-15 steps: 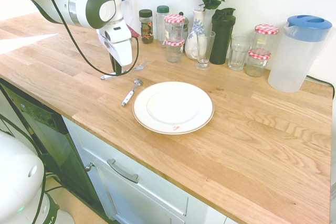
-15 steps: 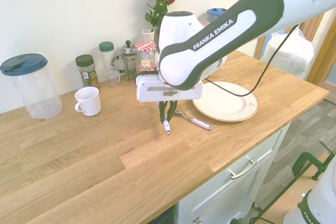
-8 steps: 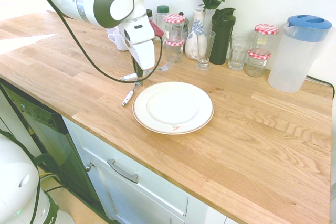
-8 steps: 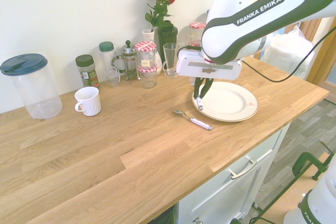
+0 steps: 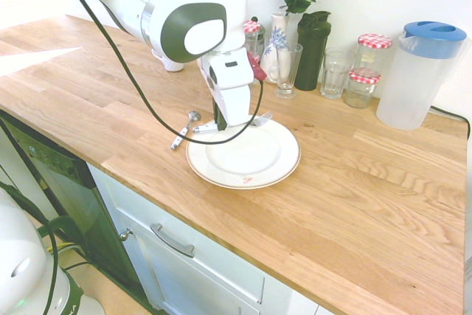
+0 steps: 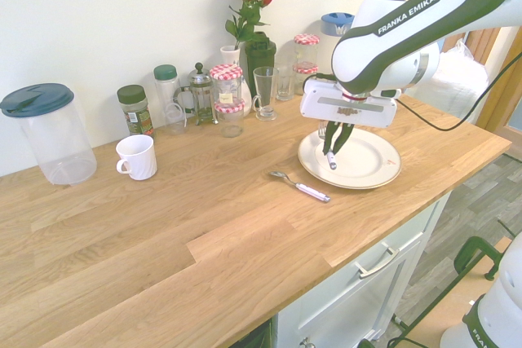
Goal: Put the fork into the plate
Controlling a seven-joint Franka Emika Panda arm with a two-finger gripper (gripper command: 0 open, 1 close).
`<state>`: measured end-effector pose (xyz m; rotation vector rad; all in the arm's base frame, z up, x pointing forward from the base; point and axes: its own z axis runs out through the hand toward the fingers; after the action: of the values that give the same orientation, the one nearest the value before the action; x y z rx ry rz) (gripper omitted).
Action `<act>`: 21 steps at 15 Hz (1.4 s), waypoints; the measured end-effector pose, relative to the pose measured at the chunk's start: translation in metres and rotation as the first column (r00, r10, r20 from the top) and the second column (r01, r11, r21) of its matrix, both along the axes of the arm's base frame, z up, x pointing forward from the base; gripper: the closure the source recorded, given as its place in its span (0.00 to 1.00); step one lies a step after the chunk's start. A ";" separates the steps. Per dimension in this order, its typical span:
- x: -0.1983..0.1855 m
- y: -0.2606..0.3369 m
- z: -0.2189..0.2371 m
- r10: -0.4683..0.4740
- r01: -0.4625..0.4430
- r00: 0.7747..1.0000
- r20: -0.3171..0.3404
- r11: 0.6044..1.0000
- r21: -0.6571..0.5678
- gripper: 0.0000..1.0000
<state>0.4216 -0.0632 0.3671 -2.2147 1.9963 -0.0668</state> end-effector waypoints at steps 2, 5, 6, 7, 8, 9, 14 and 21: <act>-0.002 -0.011 -0.010 -0.014 0.014 1.000 -0.020 1.000 0.013 1.00; -0.003 -0.020 -0.019 -0.036 0.037 0.999 -0.036 0.999 0.028 1.00; -0.004 -0.023 -0.022 -0.041 0.042 0.998 -0.042 0.999 0.030 1.00; -0.005 -0.027 -0.024 -0.048 0.050 0.998 -0.048 0.998 0.032 1.00; -0.005 -0.030 -0.025 -0.057 0.058 0.997 -0.050 0.998 0.034 1.00; -0.006 -0.031 -0.025 -0.062 0.064 0.997 -0.051 0.997 0.037 0.00; -0.007 -0.032 -0.026 -0.073 0.076 0.996 -0.052 0.995 0.060 0.00; -0.007 -0.033 -0.020 -0.075 0.077 0.997 -0.035 0.995 0.058 0.00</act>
<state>0.4148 -0.0961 0.3466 -2.1176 2.0714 0.0202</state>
